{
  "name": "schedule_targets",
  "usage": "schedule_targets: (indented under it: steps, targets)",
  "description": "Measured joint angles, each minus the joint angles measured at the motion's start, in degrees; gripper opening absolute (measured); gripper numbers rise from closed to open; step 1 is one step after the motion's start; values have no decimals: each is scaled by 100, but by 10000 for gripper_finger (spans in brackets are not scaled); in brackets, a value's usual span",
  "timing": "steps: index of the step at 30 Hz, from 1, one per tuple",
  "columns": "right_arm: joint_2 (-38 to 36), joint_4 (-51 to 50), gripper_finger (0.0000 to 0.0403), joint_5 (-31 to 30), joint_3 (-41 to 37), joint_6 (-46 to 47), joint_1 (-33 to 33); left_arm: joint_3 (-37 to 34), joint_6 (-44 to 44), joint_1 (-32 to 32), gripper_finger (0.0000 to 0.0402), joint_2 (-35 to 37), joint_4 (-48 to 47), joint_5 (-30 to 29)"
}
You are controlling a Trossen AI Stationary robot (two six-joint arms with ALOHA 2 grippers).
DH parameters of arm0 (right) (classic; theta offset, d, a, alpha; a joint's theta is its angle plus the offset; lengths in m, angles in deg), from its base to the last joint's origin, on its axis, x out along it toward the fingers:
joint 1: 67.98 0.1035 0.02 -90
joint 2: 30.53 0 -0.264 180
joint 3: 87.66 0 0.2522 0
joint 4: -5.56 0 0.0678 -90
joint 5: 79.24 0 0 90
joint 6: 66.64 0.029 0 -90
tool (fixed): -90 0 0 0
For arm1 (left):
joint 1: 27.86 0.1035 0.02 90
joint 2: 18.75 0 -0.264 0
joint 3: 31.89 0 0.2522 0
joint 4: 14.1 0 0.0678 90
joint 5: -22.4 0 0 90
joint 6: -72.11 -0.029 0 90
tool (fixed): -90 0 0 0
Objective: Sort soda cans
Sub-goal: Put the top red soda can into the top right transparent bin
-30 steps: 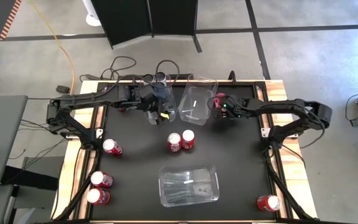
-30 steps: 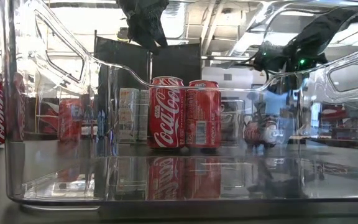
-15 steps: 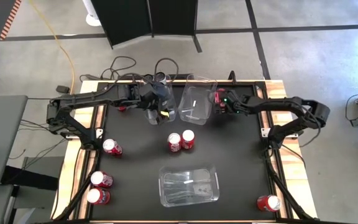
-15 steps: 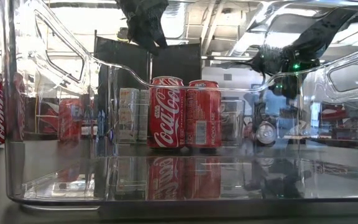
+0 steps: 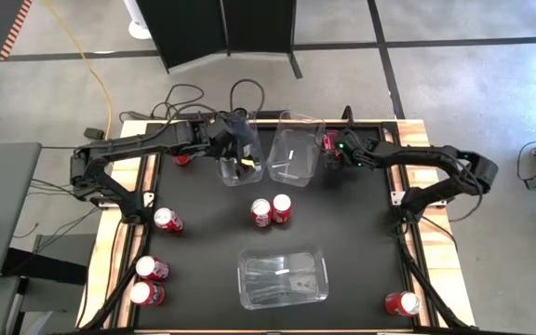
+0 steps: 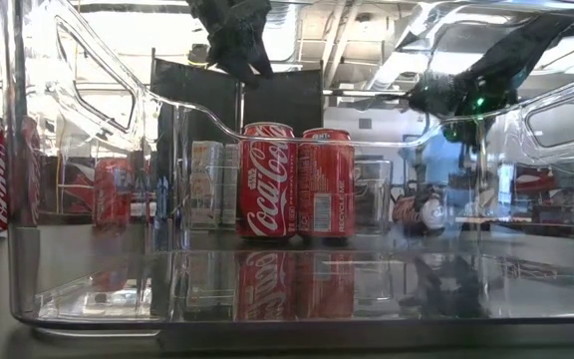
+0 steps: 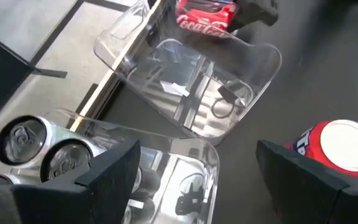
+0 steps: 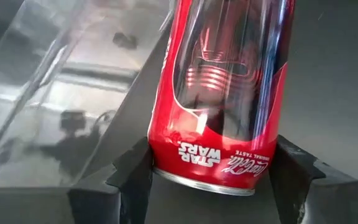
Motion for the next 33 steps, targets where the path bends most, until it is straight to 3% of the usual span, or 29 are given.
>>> schedule_targets:
  steps: [4,12,19,24,33]
  targets:
    - [-690,-710,249,277,-6,215,305,0,-522,0,318,0,6,191]
    - [-2484,-1638,248,1499,-9,382,1031,2,-1162,26,318,-217,509,785]
    - [-3580,-1803,249,1790,208,1207,1698,103,-2003,-13,318,-661,1221,961]
    - [-3698,-1735,249,1794,497,1672,2046,565,-2694,-150,318,-1114,1462,961]
    - [-3107,-957,249,1971,680,2453,2168,1413,-3660,-528,318,-1883,1494,894]
